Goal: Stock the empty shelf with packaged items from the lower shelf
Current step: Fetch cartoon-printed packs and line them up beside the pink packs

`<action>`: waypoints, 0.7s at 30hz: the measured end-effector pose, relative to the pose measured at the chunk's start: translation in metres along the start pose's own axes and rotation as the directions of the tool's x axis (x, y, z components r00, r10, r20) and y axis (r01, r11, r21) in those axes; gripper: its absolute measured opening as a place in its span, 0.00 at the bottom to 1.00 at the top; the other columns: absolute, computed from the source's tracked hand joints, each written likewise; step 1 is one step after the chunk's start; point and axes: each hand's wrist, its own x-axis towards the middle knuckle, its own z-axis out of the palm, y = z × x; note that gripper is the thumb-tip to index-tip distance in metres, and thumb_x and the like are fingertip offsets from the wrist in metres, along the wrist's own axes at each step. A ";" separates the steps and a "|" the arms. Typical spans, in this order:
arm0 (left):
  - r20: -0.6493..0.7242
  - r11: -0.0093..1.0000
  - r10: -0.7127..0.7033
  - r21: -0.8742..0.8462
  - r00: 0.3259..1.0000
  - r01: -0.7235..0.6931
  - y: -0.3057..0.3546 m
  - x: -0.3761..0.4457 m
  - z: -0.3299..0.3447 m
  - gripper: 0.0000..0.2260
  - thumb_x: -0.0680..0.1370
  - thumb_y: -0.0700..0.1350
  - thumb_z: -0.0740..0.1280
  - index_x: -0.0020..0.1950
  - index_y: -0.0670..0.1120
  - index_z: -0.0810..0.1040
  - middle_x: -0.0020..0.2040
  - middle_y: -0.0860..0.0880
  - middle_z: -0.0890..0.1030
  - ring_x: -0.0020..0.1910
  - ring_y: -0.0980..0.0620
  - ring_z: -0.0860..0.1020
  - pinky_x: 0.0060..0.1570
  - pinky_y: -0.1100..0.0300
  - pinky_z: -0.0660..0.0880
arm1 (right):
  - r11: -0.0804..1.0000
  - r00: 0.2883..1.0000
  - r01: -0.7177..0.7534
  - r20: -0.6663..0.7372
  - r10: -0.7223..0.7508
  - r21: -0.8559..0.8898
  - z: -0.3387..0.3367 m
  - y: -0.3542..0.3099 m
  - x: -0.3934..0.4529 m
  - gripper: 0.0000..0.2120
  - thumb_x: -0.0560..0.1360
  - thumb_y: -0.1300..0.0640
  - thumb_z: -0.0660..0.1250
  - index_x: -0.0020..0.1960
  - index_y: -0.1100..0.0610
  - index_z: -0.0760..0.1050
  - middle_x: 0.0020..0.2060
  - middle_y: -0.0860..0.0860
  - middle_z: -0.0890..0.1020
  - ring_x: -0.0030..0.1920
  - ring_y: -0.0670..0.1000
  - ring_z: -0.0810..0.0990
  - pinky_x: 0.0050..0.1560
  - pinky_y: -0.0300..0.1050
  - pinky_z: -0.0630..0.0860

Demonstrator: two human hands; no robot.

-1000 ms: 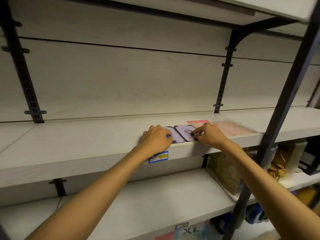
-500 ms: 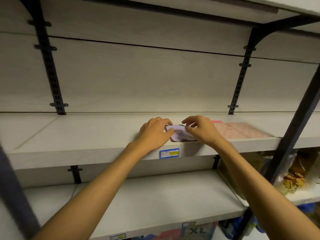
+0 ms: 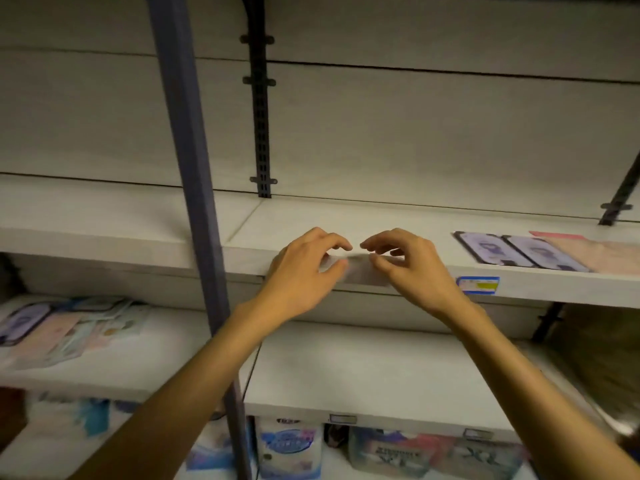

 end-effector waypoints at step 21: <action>0.127 0.944 -0.317 0.131 0.940 0.301 -0.353 -0.218 -0.192 0.15 0.80 0.50 0.65 0.66 0.55 0.77 0.63 0.54 0.76 0.54 0.52 0.77 0.55 0.53 0.76 | 0.996 0.942 -0.089 0.326 0.077 0.023 0.385 -0.200 0.002 0.12 0.74 0.57 0.67 0.56 0.47 0.80 0.50 0.45 0.83 0.50 0.44 0.80 0.53 0.48 0.79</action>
